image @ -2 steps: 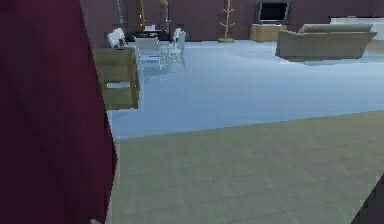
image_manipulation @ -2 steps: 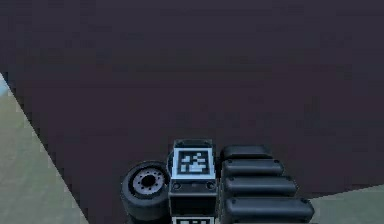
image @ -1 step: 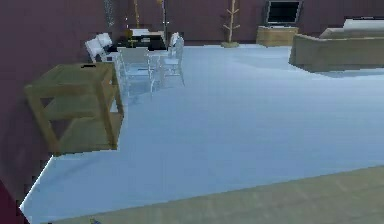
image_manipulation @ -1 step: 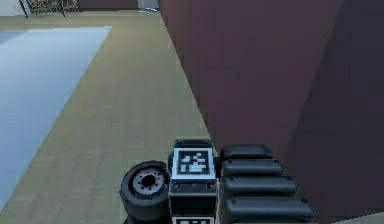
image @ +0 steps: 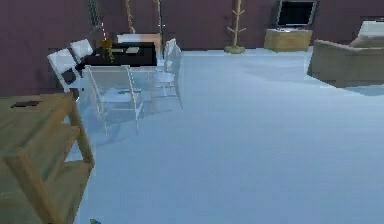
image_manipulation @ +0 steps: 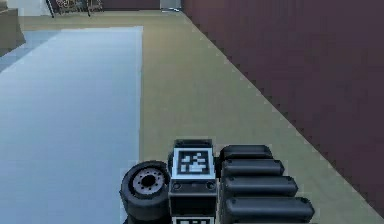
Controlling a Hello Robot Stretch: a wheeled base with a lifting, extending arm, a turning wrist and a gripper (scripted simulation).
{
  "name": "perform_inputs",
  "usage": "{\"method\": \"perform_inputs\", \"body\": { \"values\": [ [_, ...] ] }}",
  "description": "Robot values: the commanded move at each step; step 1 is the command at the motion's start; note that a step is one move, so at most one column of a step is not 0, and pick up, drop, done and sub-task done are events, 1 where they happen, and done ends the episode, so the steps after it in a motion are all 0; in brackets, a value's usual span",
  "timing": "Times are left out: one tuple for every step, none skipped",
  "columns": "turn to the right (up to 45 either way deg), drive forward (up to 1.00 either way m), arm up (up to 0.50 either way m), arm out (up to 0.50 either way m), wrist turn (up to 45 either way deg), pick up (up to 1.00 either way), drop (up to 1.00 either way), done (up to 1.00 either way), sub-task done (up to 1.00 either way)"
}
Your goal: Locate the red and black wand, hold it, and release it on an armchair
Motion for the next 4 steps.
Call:
{"method": "perform_inputs", "body": {
  "values": [
    [0.0,1.00,0.00,0.00,0.0,0.00,0.00,0.00,0.00],
    [3.0,0.00,0.00,0.00,0.0,0.00,0.00,0.00,0.00],
    [0.0,1.00,0.00,0.00,0.0,0.00,0.00,0.00,0.00],
    [0.0,0.60,0.00,0.00,0.0,0.00,0.00,0.00,0.00]
  ]
}}
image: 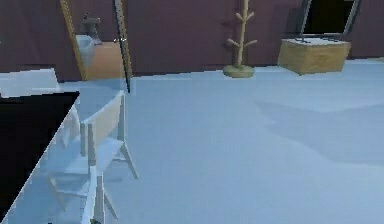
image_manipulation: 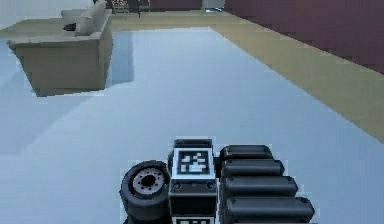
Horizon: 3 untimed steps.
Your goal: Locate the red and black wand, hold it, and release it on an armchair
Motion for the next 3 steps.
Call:
{"method": "perform_inputs", "body": {
  "values": [
    [9.0,0.00,0.00,0.00,0.0,0.00,0.00,0.00,0.00],
    [0.0,1.00,0.00,0.00,0.0,0.00,0.00,0.00,0.00],
    [3.0,0.00,0.00,0.00,0.0,0.00,0.00,0.00,0.00]
  ]
}}
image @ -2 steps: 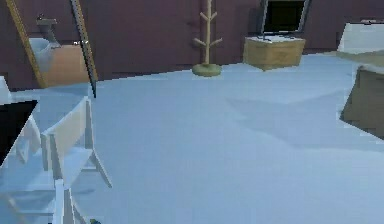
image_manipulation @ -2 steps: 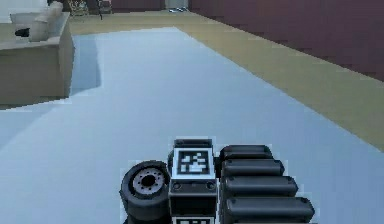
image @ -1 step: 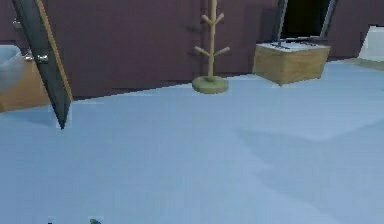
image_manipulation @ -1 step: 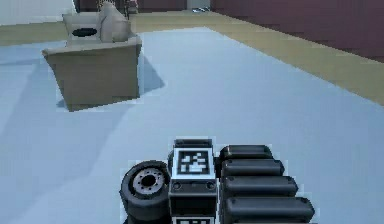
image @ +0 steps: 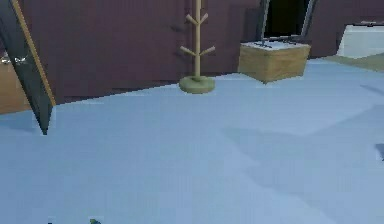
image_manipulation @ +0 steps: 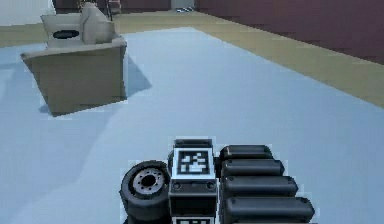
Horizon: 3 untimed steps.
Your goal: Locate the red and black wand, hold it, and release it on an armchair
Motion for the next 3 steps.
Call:
{"method": "perform_inputs", "body": {
  "values": [
    [0.0,0.25,0.00,0.00,0.0,0.00,0.00,0.00,0.00],
    [-45.0,0.00,0.00,0.00,0.0,0.00,0.00,0.00,0.00],
    [-3.0,0.00,0.00,0.00,0.0,0.00,0.00,0.00,0.00]
  ]
}}
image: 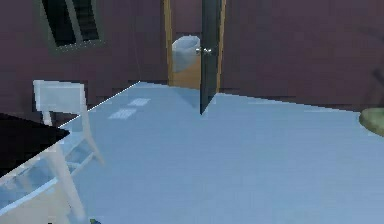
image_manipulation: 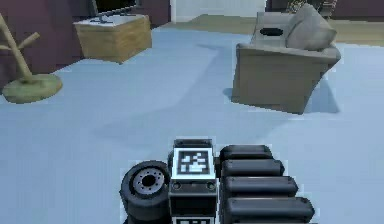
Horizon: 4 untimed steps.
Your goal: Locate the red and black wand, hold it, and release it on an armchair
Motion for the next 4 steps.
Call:
{"method": "perform_inputs", "body": {
  "values": [
    [0.0,0.90,0.00,0.00,0.0,0.00,0.00,0.00,0.00],
    [-18.0,0.00,0.00,0.00,0.0,0.00,0.00,0.00,0.00],
    [0.0,1.00,0.00,0.00,0.0,0.00,0.00,0.00,0.00],
    [-24.0,0.00,0.00,0.00,0.0,0.00,0.00,0.00,0.00]
  ]
}}
